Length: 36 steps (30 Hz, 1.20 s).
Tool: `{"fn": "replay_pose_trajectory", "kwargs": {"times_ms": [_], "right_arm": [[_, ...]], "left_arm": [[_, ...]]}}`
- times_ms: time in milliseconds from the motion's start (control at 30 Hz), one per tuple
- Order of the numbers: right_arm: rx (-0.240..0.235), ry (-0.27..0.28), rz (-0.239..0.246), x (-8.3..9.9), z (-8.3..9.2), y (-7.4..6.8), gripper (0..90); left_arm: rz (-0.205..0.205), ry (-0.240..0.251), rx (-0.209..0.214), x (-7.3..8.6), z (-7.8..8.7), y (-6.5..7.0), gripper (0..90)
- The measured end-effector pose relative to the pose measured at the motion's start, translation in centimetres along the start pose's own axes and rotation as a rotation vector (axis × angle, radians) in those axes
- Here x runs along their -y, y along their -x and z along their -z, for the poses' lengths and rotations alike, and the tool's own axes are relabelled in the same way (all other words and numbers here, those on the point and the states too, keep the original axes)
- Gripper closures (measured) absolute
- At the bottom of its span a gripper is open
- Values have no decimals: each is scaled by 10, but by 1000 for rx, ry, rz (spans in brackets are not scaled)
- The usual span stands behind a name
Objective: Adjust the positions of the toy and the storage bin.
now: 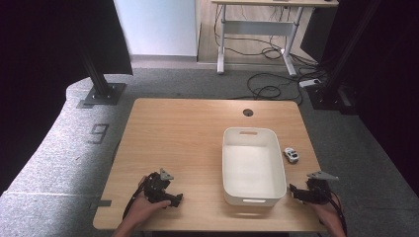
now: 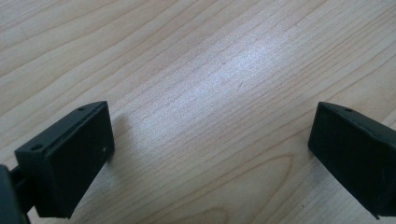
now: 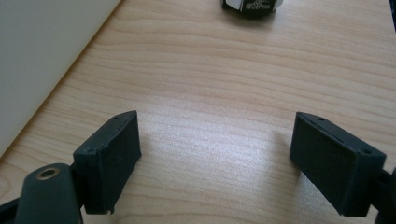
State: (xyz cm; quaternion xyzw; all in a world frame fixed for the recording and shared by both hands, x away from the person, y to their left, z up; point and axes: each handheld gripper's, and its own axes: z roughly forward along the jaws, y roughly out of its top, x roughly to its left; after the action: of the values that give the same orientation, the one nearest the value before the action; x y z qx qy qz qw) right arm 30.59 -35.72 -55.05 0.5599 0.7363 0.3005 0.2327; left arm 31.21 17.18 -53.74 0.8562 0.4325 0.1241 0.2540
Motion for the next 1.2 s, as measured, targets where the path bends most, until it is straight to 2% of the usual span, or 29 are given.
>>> {"fn": "replay_pose_trajectory", "kwargs": {"times_ms": [67,367,433,533,800,1000,1200], "right_arm": [[-1,-1,-18,1,0,0,160],[3,-41,-27,-4,2,-1,197],[-12,-36,-40,-5,3,-2,202],[-1,-4,-47,-10,8,-3,204],[-28,78,-31,-21,25,-12,204],[-44,121,-27,-28,30,-18,205],[-30,163,-8,-35,36,-21,216]], "left_arm": [[-1,-1,0,0,0,0,5],[2,0,-1,0,0,0,6],[3,0,-2,0,0,0,7],[4,2,-1,1,0,1,7],[0,1,0,1,1,1,7],[-2,1,1,1,1,2,7],[-2,2,1,2,1,2,7]]}}
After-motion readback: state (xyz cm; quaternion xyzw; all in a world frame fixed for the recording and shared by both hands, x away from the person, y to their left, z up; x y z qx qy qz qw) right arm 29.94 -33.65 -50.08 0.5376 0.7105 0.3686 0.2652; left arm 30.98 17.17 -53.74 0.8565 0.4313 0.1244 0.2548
